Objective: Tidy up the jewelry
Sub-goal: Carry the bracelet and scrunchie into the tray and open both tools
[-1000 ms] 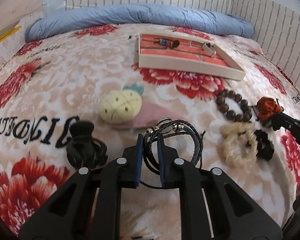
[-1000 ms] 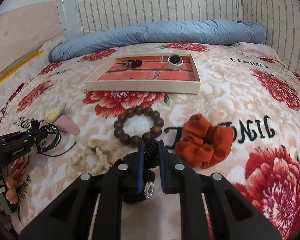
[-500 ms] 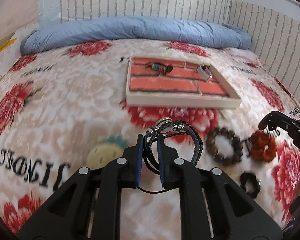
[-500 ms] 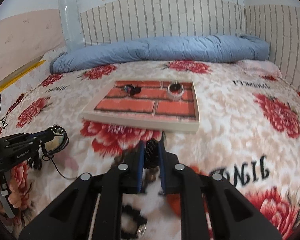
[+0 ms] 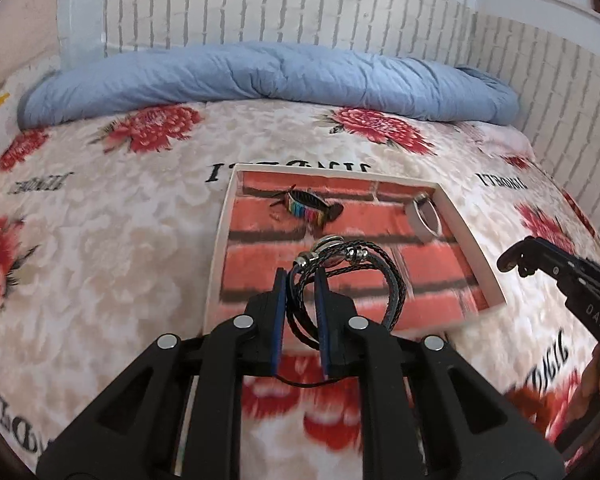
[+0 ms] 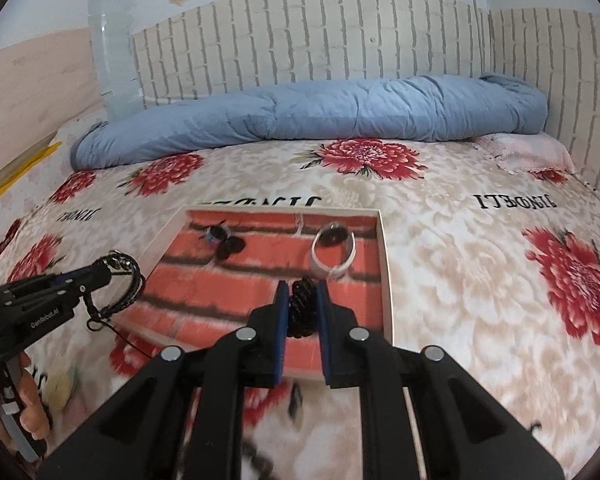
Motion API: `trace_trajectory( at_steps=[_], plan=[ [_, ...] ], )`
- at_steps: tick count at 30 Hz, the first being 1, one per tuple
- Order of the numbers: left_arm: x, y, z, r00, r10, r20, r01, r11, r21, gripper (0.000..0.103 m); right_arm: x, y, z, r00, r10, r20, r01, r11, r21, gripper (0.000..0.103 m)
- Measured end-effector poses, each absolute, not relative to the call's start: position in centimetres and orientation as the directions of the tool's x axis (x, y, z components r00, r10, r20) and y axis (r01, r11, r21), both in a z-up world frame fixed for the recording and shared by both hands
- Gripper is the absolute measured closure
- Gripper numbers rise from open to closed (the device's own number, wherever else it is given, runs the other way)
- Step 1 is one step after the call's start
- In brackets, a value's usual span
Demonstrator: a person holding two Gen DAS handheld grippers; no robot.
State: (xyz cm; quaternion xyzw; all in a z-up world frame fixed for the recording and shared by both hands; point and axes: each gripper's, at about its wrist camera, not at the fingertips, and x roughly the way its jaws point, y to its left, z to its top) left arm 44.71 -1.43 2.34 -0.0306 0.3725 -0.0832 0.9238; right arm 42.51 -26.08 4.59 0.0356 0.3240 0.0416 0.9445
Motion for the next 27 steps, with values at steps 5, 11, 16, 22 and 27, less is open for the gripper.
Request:
trace_trajectory(
  at_steps=[5, 11, 16, 22, 27],
  plan=[
    [50.1, -1.9, 0.2, 0.667, -0.144, -0.731, 0.1, 0.99, -0.104, 0.09, 47.3, -26.9, 2.6, 0.758, 0.073, -0.648, -0.023, 0.996, 0.086, 0.089],
    [54.4, -2.1, -2.4, 0.63, -0.102, -0.77, 0.073, 0.995, -0.072, 0.09, 50.8, -27.7, -0.2, 0.729, 0.045, -0.683, 0.014, 0.997, 0.081, 0.089],
    [56.7, -2.2, -3.6, 0.603, -0.071, -0.794, 0.058, 0.997, -0.045, 0.09, 52.3, -28.0, -1.8, 0.702, 0.026, -0.712, 0.026, 0.998, 0.062, 0.089],
    [58.3, -2.2, -4.4, 0.579, -0.05, -0.814, 0.051, 0.998, -0.025, 0.09, 53.2, -28.4, -3.1, 0.681, 0.017, -0.732, 0.03, 0.998, 0.051, 0.089],
    [58.8, -2.2, -5.3, 0.558, -0.025, -0.829, 0.046, 0.999, 0.001, 0.089, 53.8, -28.1, -3.2, 0.677, -0.003, -0.736, 0.012, 1.0, 0.008, 0.089]
  ],
)
